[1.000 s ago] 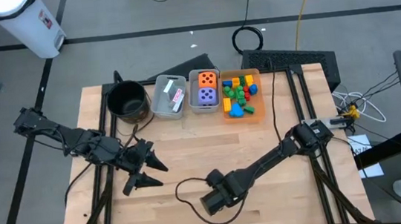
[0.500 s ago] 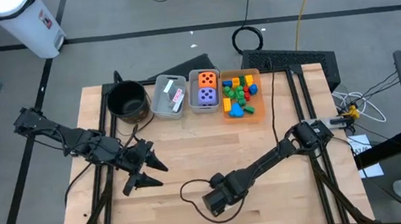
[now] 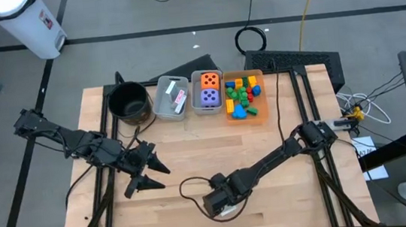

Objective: Pick & Place Toys
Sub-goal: Put the brown deck of cards into the left gray bin

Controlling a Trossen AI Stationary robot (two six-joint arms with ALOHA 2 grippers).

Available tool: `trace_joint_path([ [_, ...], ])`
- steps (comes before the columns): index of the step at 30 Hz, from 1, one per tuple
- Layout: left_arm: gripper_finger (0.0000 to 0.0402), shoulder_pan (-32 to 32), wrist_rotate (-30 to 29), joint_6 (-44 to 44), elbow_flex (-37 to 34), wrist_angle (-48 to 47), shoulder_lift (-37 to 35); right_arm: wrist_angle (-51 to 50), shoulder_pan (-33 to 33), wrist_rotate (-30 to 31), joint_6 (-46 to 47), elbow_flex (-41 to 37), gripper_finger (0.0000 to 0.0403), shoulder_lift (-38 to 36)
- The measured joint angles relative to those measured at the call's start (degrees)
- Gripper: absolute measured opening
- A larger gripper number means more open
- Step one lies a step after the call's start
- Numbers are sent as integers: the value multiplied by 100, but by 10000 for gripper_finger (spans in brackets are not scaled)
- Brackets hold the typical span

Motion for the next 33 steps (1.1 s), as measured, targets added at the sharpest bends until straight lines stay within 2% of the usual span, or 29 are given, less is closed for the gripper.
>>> trace_joint_path([
  [7, 278, -1, 0, 23, 0, 0, 0, -15, -17, 163, 260, 0, 359, 5],
  [22, 278, 1, -2, 42, 0, -8, 0, -244, -184, 275, 229, 7, 359, 98],
  [33, 278, 1, -2, 43, 0, -13, 0, -1414, -249, 176, -253, 0, 359, 113],
])
